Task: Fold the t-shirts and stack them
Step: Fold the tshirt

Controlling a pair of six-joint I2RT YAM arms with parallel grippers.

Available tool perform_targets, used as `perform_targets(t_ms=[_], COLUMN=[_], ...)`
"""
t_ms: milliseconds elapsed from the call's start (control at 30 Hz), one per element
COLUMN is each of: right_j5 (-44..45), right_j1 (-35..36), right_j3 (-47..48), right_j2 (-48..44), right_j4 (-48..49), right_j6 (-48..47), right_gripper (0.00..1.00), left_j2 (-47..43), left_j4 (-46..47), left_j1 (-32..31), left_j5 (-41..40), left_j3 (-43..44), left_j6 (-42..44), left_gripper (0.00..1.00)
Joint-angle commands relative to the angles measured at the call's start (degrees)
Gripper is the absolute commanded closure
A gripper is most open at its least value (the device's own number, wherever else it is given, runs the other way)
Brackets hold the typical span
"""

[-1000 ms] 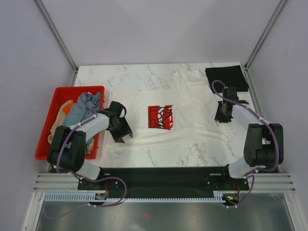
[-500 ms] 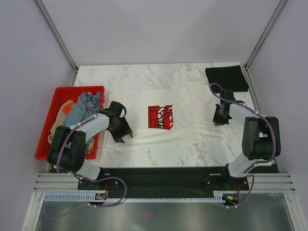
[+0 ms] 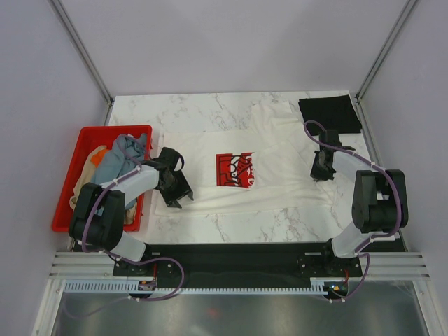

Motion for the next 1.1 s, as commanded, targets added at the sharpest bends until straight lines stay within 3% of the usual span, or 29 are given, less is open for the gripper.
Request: perform_targets(t_ms=[0, 167, 267, 433, 600, 1067], right_j5=[8.0, 8.9, 8.6, 5.3, 6.3, 15.8], right_j1=[-0.7, 0.1, 0.1, 1.5, 1.5, -3.6], right_j3=[-0.3, 1.8, 4.8, 3.7, 0.9, -10.9], right_j2=[-0.8, -1.9, -3.4, -5.4, -6.5, -6.8], right_j4=[2.6, -2.8, -9.7, -14.0, -14.1, -8.0], right_j6=[-0.3, 2.4, 7.9, 16.1, 18.9, 19.6], right_gripper=[0.97, 0.80, 0.76, 0.73, 0.74, 0.74], left_j2=[2.5, -3.2, -7.5, -11.8, -4.6, 8.7], left_j4=[1.1, 1.1, 0.4, -0.7, -1.8, -2.2], left_j1=[-0.1, -0.1, -0.1, 0.0, 1.1, 3.3], left_j5=[-6.5, 5.4, 8.0, 0.8, -4.9, -13.0], left_j3=[-3.2, -1.0, 1.3, 3.4, 7.4, 6.4], left_j6=[-0.8, -0.1, 0.4, 0.1, 6.0, -1.2], left_gripper=[0.37, 0.36, 0.36, 0.36, 0.39, 0.40])
